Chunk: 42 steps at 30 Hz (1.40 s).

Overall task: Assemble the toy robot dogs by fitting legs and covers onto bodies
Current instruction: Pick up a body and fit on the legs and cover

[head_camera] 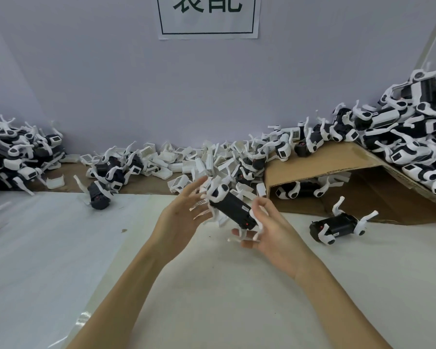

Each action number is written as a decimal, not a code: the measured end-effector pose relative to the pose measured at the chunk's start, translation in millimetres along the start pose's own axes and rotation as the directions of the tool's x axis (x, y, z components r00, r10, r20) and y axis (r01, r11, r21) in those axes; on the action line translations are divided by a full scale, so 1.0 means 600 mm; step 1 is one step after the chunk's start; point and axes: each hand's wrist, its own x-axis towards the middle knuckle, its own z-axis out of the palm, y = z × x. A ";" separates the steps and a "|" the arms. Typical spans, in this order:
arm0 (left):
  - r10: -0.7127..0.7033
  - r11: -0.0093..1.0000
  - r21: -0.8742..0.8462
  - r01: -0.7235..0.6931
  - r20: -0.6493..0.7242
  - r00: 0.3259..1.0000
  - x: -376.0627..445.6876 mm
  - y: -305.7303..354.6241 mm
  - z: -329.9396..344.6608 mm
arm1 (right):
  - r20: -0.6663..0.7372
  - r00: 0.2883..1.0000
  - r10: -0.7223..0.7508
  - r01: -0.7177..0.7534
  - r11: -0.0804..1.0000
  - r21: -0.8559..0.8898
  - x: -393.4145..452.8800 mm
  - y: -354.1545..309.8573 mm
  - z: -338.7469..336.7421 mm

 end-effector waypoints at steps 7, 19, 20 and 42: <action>0.003 0.943 0.332 0.036 -0.117 0.993 -0.005 -0.011 0.022 | -0.031 0.989 -0.146 0.140 0.979 -0.149 -0.002 0.010 0.007; 0.069 0.901 0.433 -0.042 -0.045 0.997 -0.023 0.015 0.016 | 0.134 0.946 -0.296 0.323 0.803 -0.501 -0.015 -0.003 -0.002; 0.081 0.886 0.460 -0.058 -0.029 0.996 -0.025 0.017 0.018 | 0.146 0.948 -0.282 0.316 0.795 -0.518 -0.015 0.000 0.000; 0.364 0.630 0.732 -0.259 0.016 0.931 -0.035 0.013 0.058 | 0.142 0.855 -0.499 0.383 0.424 -0.821 -0.010 0.024 0.009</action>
